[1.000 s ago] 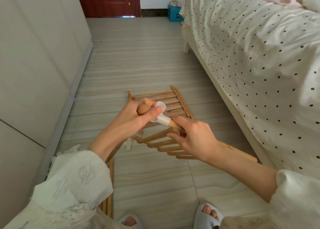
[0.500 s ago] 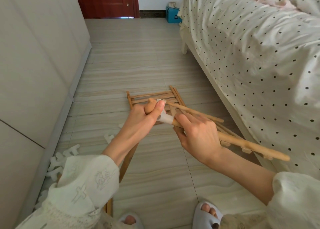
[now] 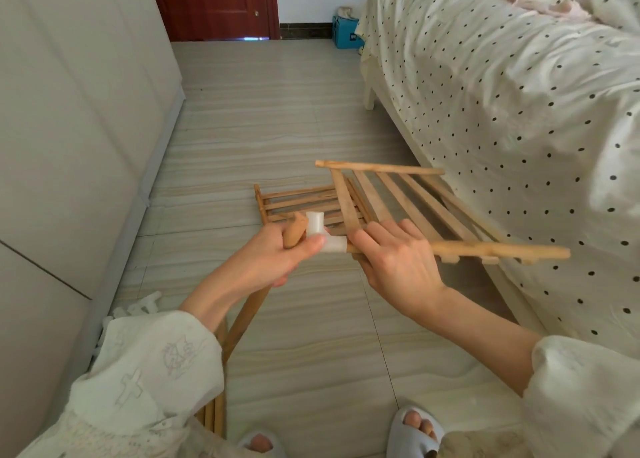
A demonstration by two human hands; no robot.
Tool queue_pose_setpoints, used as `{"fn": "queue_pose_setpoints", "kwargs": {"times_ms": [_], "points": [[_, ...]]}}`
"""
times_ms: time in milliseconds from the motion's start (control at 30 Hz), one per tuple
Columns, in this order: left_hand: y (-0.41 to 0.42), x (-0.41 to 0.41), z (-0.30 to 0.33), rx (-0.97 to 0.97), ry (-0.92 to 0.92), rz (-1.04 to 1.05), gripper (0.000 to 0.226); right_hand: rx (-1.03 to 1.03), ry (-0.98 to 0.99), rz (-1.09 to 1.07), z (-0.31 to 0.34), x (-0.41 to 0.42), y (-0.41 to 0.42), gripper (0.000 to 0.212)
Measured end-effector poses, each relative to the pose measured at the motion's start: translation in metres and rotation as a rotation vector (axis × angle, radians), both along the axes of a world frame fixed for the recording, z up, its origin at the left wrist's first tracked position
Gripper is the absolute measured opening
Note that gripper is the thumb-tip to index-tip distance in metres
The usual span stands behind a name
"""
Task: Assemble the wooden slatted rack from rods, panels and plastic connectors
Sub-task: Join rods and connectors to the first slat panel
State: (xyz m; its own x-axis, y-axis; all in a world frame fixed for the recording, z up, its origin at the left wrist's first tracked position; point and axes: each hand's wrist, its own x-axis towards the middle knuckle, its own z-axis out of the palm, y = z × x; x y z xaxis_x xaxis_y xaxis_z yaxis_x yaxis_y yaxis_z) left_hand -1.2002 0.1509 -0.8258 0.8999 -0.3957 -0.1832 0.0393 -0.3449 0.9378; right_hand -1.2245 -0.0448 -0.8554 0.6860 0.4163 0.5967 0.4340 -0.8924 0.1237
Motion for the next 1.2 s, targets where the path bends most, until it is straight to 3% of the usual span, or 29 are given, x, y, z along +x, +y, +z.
{"fn": "queue_pose_setpoints", "kwargs": {"times_ms": [167, 300, 500, 567, 633, 800, 1067, 1200], "points": [[-0.004, 0.001, -0.003, -0.084, -0.022, -0.079, 0.012, -0.007, -0.013, 0.024, 0.001, 0.003, -0.009, 0.008], [-0.01, -0.001, -0.007, 0.005, -0.261, -0.099, 0.013, 0.019, -0.028, 0.037, -0.003, -0.001, -0.012, 0.017], [-0.018, -0.005, -0.003, 0.028, -0.436, -0.097, 0.02, 0.026, -0.054, 0.092, 0.01, 0.001, -0.024, 0.032], [-0.015, -0.003, 0.001, 0.002, -0.441, -0.101, 0.021, 0.065, -0.015, 0.089, 0.016, 0.002, -0.021, 0.038], [-0.01, -0.001, 0.006, -0.022, -0.383, -0.105, 0.014, 0.085, 0.022, 0.073, 0.02, 0.003, -0.018, 0.028], [-0.008, -0.002, 0.004, -0.029, -0.28, -0.169, 0.017, 0.005, 0.13, 0.092, 0.01, 0.006, -0.018, 0.029], [-0.009, -0.005, 0.0, 0.069, -0.325, -0.195, 0.016, -0.013, 0.243, 0.262, 0.011, 0.007, -0.022, 0.032], [-0.011, -0.007, 0.0, 0.083, -0.352, -0.199, 0.029, 0.036, 0.302, 0.282, 0.015, 0.006, -0.025, 0.032]]}}
